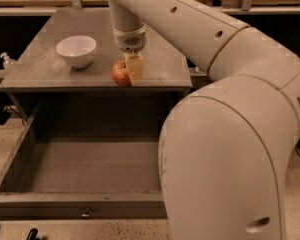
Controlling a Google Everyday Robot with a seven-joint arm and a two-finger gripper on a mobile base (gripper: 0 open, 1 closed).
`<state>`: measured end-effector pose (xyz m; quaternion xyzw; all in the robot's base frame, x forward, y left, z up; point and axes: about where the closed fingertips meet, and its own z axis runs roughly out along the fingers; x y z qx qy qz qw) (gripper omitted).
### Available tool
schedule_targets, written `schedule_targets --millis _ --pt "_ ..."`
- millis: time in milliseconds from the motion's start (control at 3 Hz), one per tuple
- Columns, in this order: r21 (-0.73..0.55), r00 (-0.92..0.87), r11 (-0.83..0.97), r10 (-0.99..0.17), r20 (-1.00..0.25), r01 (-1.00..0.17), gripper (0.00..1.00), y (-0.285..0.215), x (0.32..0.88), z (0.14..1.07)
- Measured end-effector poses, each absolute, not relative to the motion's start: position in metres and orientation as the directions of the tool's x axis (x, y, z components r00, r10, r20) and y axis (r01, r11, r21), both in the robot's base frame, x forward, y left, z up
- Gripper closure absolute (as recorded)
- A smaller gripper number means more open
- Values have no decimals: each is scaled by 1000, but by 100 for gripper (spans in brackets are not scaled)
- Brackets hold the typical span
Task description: Pick apple from top drawer and place on counter
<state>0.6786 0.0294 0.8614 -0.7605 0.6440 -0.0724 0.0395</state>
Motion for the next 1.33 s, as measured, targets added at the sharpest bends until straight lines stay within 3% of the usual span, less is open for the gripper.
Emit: schedule_targets --millis 1333 --pt "-205 55 -53 -998 -8 -977 100 -22 705 850"
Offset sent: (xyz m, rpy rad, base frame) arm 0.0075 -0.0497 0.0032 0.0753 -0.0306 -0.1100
